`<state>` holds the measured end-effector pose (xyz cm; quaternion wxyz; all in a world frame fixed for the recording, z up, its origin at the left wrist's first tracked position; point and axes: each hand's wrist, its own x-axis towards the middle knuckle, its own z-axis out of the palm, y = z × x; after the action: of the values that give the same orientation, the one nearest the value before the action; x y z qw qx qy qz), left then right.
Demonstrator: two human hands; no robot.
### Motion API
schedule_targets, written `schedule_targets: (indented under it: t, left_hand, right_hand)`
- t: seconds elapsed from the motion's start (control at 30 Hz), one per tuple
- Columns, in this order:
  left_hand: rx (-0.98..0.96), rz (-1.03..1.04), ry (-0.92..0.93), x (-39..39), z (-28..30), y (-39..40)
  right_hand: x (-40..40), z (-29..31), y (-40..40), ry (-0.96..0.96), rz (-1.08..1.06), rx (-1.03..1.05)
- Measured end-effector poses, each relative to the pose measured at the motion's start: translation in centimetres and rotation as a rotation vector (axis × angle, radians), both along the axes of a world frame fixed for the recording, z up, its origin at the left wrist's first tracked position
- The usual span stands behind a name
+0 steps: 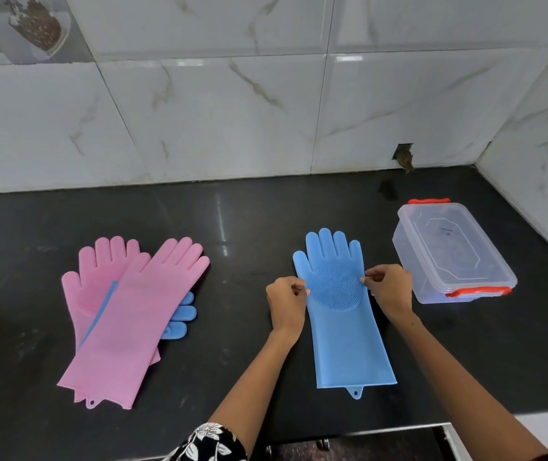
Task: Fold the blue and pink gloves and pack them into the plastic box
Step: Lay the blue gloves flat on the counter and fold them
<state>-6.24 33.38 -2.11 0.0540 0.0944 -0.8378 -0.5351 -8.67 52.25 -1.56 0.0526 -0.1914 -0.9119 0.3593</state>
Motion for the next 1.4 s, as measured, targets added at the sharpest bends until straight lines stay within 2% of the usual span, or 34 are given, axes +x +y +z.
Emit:
schedule_targets:
  t: [0.07,0.17,0.23,0.3,0.4,0.47,0.53,0.63,0.7,0.77,0.83,0.93,0.97,1.1,1.17,1.23,1.3,1.33,1.37,1.4]
  left_hand:
    - [-0.017,-0.017,0.006,0.1,0.0,-0.3]
    - [-0.092,-0.090,0.025,0.6,0.4,-2.0]
    - [-0.159,-0.134,0.064,1.3,0.9,-4.1]
    - [-0.263,-0.137,0.140,2.3,1.3,-7.3]
    - [-0.451,-0.039,0.194,4.0,1.7,-13.0]
    - [-0.567,0.097,0.167,5.1,1.6,-16.9]
    - [-0.660,0.171,0.064,6.0,1.4,-20.3]
    - [-0.738,0.130,-0.084,6.6,1.5,-23.3]
    - [-0.790,0.081,-0.112,6.2,1.9,-23.6]
    - [-0.639,0.176,-0.048,5.6,3.1,-24.5]
    - [-0.366,0.295,-0.004,4.6,4.3,-27.1]
    - [-0.027,0.425,-0.094,2.9,5.7,-33.2]
    - [-0.007,0.454,-0.152,2.5,5.7,-35.3]
    - [-0.163,0.449,-0.449,1.2,4.7,-40.8]
    - [-0.323,0.499,-0.499,0.9,4.1,-41.0]
    - [-0.521,0.613,-0.308,1.5,3.8,-39.2]
    - [-0.571,0.588,0.042,3.1,3.9,-36.1]
    - [-0.555,0.453,0.167,4.0,3.8,-34.5]
    - [-0.538,0.264,0.214,5.0,3.6,-33.0]
    - [-0.532,0.075,0.166,6.1,3.1,-31.8]
  right_hand:
    - [0.2,0.3,-0.2,-0.014,0.013,0.034]
    - [0.7,1.2,-1.4,-0.030,0.044,0.249]
    - [1.3,1.8,-3.5,0.049,0.112,0.319]
    - [1.9,2.2,-7.1,0.143,0.252,0.247]
    - [2.5,2.4,-14.0,0.170,0.513,0.115]
    - [2.6,2.1,-18.1,0.144,0.679,0.105]
    - [2.4,1.8,-21.0,0.126,0.782,0.126]
    - [2.0,1.3,-24.1,0.107,0.911,0.165]
    - [1.8,0.9,-25.2,0.103,0.987,0.209]
    - [1.5,0.5,-25.9,0.104,1.030,0.241]
    - [1.2,0.2,-26.4,0.109,1.056,0.269]
    - [0.7,0.1,-26.8,0.129,1.072,0.269]
    - [0.6,0.1,-26.9,0.134,1.082,0.268]
    - [-0.1,0.0,-27.0,0.087,1.146,0.327]
    - [-0.3,0.0,-26.9,0.068,1.165,0.350]
    - [-0.4,0.3,-26.9,0.099,1.175,0.382]
    - [-0.6,0.6,-26.9,0.154,1.173,0.386]
    - [-0.7,0.7,-26.9,0.186,1.161,0.378]
    - [-0.8,1.0,-26.8,0.214,1.147,0.369]
    - [-1.0,1.2,-26.7,0.234,1.137,0.365]
